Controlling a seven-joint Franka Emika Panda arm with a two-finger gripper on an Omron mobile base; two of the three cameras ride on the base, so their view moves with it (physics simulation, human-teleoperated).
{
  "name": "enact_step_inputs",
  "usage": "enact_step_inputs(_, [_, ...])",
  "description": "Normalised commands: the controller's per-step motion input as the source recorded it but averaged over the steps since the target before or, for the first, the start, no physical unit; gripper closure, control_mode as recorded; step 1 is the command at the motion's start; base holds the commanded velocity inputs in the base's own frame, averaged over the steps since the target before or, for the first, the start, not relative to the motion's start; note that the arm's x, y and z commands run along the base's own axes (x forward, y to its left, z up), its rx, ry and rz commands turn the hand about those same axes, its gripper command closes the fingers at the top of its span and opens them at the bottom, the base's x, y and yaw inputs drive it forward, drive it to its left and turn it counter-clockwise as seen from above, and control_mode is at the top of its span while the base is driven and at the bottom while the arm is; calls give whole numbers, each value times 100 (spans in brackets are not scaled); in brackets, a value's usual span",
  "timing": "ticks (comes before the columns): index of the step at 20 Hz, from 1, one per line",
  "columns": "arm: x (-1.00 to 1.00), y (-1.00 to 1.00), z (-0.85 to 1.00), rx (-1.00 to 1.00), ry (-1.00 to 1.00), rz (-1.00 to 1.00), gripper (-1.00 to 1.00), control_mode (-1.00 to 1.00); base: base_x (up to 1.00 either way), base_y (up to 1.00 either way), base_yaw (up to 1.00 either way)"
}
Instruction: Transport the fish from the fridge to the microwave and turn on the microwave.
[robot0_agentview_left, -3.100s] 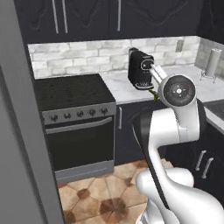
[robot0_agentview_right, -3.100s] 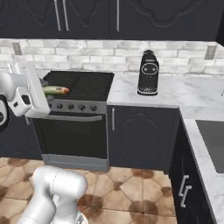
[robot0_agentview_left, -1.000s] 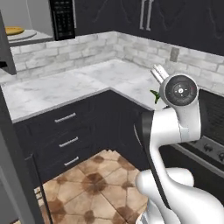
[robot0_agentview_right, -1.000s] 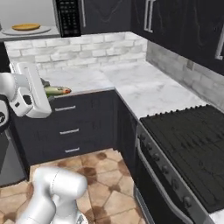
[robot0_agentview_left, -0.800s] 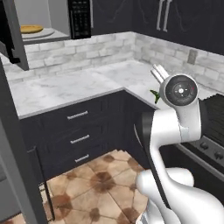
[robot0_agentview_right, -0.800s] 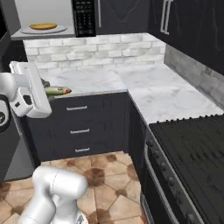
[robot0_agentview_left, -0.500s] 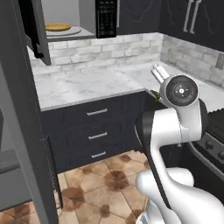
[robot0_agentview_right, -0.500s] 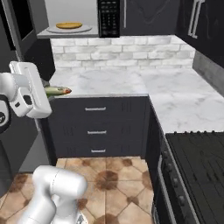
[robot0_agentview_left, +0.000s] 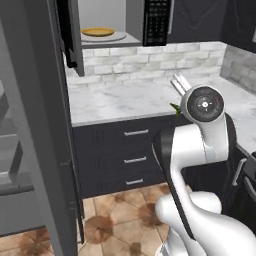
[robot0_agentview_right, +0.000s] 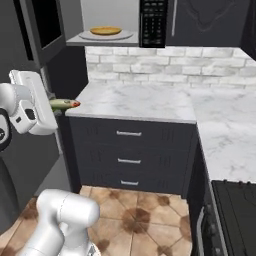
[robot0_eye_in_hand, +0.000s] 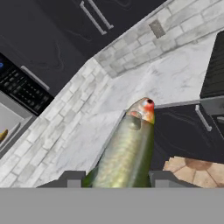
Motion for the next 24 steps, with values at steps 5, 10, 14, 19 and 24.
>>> enact_step_inputs(5, [0,0,0,0,0,0,100,100,34,-18,12])
enact_step_inputs(10, [0,0,0,0,0,0,100,100,51,-10,7])
enact_step_inputs(14, [0,0,0,0,0,0,100,100,66,-23,8])
enact_step_inputs(19, [0,0,0,0,0,0,100,100,67,-25,7])
enact_step_inputs(24, [0,0,0,0,0,0,100,100,63,-25,6])
